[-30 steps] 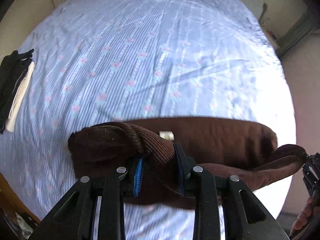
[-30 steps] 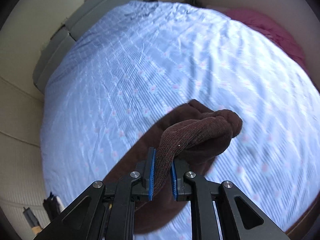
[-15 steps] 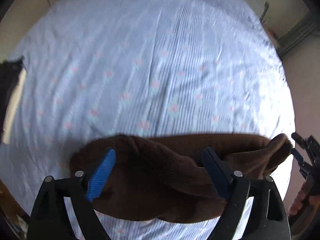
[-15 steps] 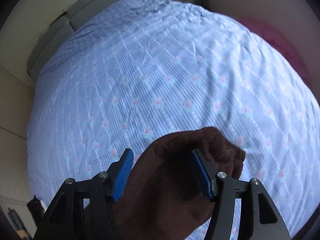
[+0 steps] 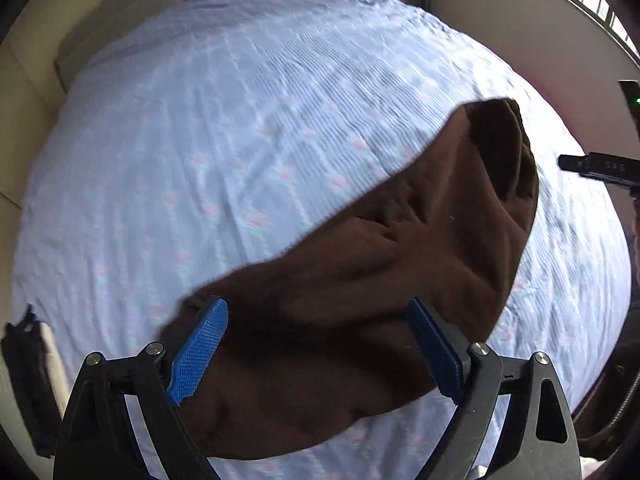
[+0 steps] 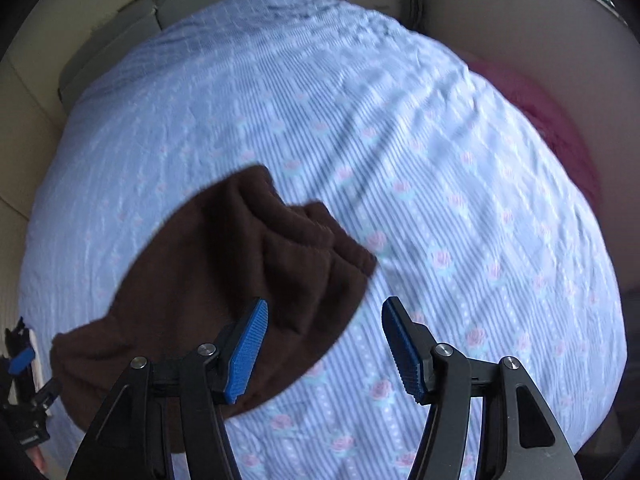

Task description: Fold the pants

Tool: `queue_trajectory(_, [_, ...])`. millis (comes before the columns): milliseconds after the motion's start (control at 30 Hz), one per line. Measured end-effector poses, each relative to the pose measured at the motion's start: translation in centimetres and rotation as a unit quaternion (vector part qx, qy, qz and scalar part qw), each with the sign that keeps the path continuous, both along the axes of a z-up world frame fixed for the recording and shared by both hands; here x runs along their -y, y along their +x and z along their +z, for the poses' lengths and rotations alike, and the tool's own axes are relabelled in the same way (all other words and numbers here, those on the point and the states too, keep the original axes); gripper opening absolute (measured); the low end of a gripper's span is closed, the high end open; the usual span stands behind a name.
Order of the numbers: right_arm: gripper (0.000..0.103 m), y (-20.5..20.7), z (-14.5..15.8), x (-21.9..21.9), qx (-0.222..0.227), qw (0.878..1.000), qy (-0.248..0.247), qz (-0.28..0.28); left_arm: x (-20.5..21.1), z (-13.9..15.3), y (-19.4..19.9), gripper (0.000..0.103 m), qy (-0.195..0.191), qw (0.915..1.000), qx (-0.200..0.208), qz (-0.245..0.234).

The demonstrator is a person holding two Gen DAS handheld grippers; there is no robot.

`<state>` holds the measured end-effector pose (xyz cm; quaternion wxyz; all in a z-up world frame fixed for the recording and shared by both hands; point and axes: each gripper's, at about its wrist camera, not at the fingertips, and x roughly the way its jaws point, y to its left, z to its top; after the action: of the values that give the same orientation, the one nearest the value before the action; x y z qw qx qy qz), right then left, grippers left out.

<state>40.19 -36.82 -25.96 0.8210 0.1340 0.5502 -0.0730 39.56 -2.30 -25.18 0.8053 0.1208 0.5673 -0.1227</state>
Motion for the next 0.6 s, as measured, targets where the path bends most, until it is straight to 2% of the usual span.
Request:
queue_trajectory(133, [0.061,1.7,-2.2,0.2,-0.019,0.999,0.026,0.002,0.5,-1.0,0.5,0.088,0.018,0.9995,-0.014,0.022])
queue_trajectory(233, [0.06,3.9,-3.8,-0.1,-0.039,0.999,0.027,0.003,0.0,-0.8,1.0,0.088,0.01,0.9989,-0.019,0.041])
queue_trajectory(333, [0.054,5.9,-5.4,-0.7,-0.065,0.997,0.032,0.006,-0.5,-0.6,1.6,0.088,0.011,0.9988,-0.019,0.044])
queue_trajectory(367, [0.039,6.5,-5.8,-1.2,-0.069,0.997,0.03,0.015,-0.4,-0.5,1.8,0.088,0.012,0.999,-0.019,0.039])
queue_trajectory(400, [0.03,7.0,-6.3,-1.6,-0.075,0.996,0.027,0.026,-0.3,-0.5,2.1,0.089,0.011,0.9993,-0.021,0.027])
queue_trajectory(467, [0.024,7.4,-6.6,-1.9,-0.086,0.996,0.022,0.031,0.2,-0.7,2.8,0.09,0.009,0.9995,-0.029,-0.007])
queue_trajectory(600, [0.016,6.4,-5.0,-0.7,-0.068,0.997,0.036,0.017,1.7,-2.5,4.8,0.091,0.009,0.9941,-0.062,-0.089])
